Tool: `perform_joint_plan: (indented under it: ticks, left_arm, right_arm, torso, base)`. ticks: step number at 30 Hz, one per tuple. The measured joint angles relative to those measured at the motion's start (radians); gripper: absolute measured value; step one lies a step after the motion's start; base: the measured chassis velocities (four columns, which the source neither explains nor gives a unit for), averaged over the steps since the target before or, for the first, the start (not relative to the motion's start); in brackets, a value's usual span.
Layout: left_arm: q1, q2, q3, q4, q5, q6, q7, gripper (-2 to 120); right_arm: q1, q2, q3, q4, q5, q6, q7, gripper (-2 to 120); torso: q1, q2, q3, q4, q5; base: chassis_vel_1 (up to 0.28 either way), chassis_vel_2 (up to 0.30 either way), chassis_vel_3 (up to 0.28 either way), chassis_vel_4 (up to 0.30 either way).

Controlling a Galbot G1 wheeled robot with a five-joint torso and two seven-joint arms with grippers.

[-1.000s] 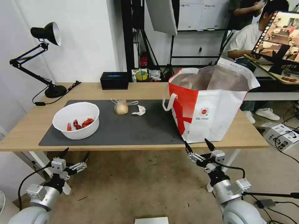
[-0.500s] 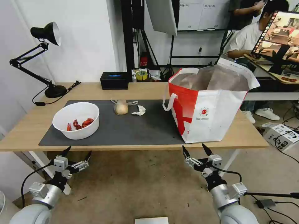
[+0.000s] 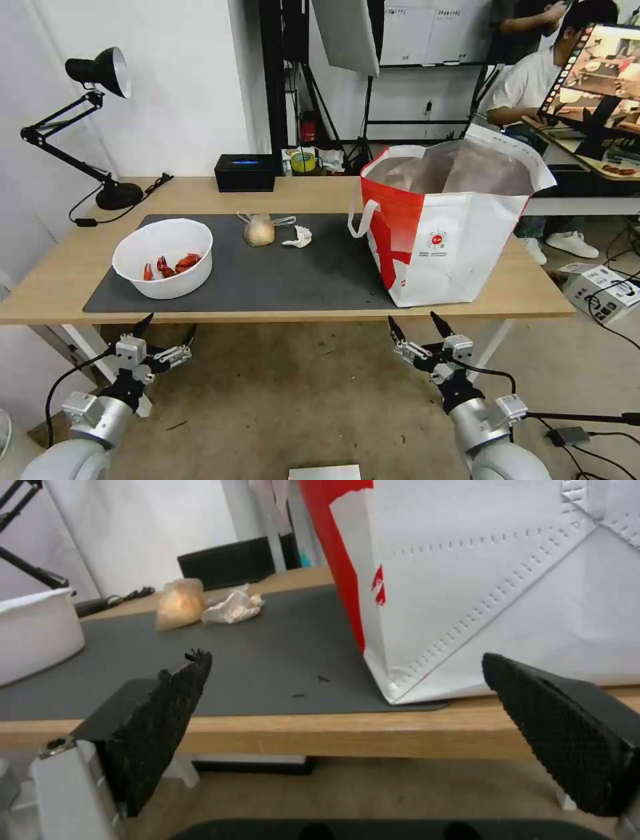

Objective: Pick up the trash from the table and place it into the takeout bag.

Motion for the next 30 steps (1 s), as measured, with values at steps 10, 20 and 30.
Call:
perform_joint_plan:
  ticks: [10,20,30]
  left_arm:
    - [0.002,-0.006,-0.001,-0.02,0.001,0.0,0.0,100]
    - [-0.006,0.009,-0.018,-0.044,-0.009,0.012,-0.003,100]
    - [0.002,-0.018,-0.021,-0.045,-0.004,0.015,-0.003,100]
  right_arm:
    - [0.084,-0.03,-0.067,0.032,0.007,-0.026,-0.052,100]
    - [0.296,-0.086,-0.24,0.016,0.015,-0.103,-0.049,100]
    - [0.592,-0.061,-0.464,-0.09,0.023,-0.186,0.03,100]
  torso:
    - [0.0,0.0,0.0,0.0,-0.0001]
    - [0.0,0.0,0.0,0.0,0.0001]
    - [0.0,0.0,0.0,0.0,0.0]
  base:
    - [0.0,0.0,0.0,0.0]
    - [0.0,0.0,0.0,0.0]
    - [0.0,0.0,0.0,0.0]
